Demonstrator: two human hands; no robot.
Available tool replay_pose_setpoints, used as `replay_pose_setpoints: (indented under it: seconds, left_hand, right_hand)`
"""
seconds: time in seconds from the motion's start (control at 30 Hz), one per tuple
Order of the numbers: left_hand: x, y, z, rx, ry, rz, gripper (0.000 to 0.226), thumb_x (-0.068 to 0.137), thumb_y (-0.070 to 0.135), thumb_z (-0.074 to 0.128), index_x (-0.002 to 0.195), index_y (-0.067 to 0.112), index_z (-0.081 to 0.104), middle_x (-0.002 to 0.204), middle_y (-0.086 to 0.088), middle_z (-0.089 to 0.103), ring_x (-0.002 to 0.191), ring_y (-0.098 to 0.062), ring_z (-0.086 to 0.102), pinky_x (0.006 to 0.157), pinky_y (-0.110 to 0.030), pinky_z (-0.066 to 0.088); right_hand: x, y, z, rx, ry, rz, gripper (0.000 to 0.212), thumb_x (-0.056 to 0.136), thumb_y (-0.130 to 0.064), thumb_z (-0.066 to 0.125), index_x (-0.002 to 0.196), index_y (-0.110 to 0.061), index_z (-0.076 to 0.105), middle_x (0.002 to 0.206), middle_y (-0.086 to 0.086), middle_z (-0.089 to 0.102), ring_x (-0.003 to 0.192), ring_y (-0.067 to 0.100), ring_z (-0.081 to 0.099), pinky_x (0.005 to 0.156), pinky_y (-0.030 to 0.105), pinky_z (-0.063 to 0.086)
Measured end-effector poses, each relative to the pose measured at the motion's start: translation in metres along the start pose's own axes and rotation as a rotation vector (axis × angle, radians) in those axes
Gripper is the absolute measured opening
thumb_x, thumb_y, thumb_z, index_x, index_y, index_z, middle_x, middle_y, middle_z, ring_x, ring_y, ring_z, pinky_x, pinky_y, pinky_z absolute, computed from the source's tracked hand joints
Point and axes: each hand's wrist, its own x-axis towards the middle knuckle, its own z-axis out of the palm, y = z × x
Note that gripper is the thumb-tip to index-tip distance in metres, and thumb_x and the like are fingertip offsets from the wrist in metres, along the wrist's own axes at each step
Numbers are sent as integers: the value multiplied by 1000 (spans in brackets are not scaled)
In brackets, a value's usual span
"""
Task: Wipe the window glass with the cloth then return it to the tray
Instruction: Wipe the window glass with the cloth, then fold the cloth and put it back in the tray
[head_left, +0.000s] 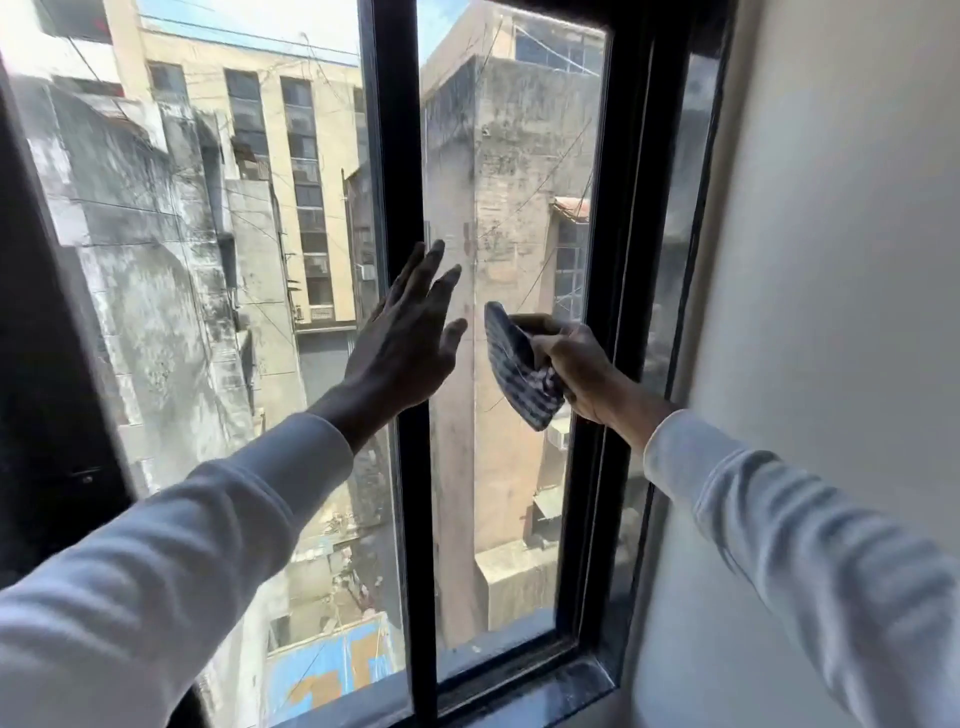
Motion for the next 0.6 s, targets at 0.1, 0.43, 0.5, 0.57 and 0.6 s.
replay_pose_setpoints:
  seconds: [0.1,0.43,0.5,0.57,0.6]
  left_hand:
    - [-29,31,28,-414,-100,-108,57,115,48,52,164,18,48,166,-11,54,154,-29,51,123,-41,45]
    - [-185,164,137,-1041,-303,-645,44,98,72,62,90,29,67,88,-1,76,80,-23,69,81,-60,64]
    - [-230,195,159,-1068,-394,-733,62,93,79,62,91,18,72,91,-14,82,81,-23,72,83,-60,65]
    - [-273,236,168,-1132,-502,-809,66,98,73,66,94,7,76,86,-14,83,77,-17,73,75,-45,69]
    - [-297,256,175,-1126,-550,-832,62,103,67,65,93,7,78,78,-6,81,73,-10,72,67,-31,65]
  right_hand:
    - [-41,-25,-12,306,-128,212,40,96,7,31,97,-10,68,77,4,73,62,17,74,55,22,61]
    - [-246,120,-89,503,-96,482,44,109,-30,70,138,3,74,148,30,72,128,38,69,122,48,57]
    - [-298,161,-96,495,-72,511,54,94,-27,88,137,3,75,151,33,64,134,40,58,120,53,56]
    - [-355,203,-108,510,19,580,57,92,-23,91,139,5,75,155,29,63,136,39,58,126,55,55]
    - [-385,222,-113,523,66,623,50,100,-17,83,144,5,72,160,30,62,138,39,59,126,55,54]
